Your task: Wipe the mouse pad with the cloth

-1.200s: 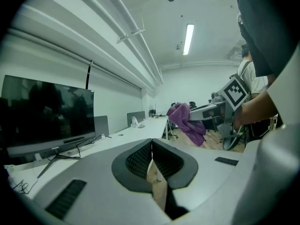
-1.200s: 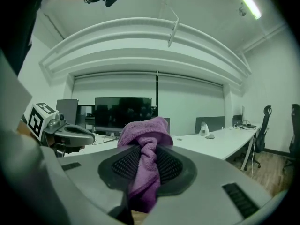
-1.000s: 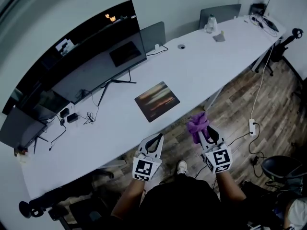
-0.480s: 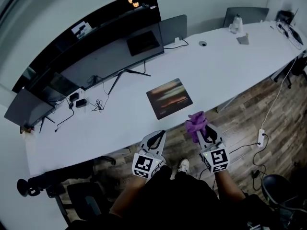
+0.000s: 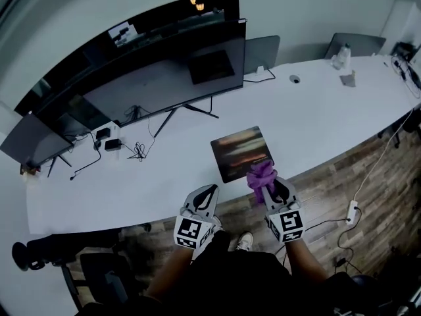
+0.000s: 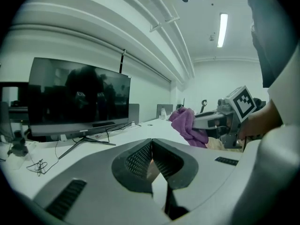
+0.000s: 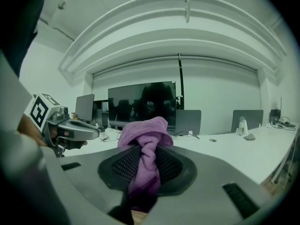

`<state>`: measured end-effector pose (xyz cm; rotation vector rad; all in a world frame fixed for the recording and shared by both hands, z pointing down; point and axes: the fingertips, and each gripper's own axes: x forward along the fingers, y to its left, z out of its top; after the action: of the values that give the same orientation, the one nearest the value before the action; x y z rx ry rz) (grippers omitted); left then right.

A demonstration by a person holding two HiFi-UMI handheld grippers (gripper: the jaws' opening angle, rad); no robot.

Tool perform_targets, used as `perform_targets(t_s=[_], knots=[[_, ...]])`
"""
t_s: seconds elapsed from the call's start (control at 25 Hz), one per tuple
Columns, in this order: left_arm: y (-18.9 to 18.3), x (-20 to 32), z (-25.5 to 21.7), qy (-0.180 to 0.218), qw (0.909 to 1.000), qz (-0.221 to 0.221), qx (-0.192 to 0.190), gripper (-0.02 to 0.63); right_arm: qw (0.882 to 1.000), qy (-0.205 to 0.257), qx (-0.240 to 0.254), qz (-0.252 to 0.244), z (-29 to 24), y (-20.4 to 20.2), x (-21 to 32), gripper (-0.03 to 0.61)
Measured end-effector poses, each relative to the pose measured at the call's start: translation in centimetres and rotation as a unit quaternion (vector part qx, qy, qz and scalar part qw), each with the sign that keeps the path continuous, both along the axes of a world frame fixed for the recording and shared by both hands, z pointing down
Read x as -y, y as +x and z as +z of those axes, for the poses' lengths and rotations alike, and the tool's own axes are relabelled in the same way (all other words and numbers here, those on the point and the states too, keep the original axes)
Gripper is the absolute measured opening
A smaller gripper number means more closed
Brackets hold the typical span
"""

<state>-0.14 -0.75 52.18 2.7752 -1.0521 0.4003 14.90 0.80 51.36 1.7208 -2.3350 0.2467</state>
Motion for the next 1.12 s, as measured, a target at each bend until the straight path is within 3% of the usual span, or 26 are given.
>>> perform_targets(t_s=[0.36,0.68,0.96,1.12], knots=[[-3.6,6.8,-2.3,0.037,0.9991,-0.021,-0.009,0.021,0.999,0.019,0.021,-0.033,-1.2,-4.0,6.1,0.1],[-6.2,9.6,-2.2,0.028,0.9988,-0.028,-0.029,0.021,0.998,-0.004,0.05,-0.046,-0.7,-6.6,9.7,0.097],[-8.0,11.6,-3.2,0.042,0.9975,-0.036,-0.045,0.021,0.997,-0.016,0.06,-0.037,0.0,-7.7,11.5,0.097],[-9.8,13.1,-3.2,0.04,0.9959,-0.058,-0.057,0.021,0.994,-0.035,0.097,-0.021,1.0,-7.5,12.9,0.097]])
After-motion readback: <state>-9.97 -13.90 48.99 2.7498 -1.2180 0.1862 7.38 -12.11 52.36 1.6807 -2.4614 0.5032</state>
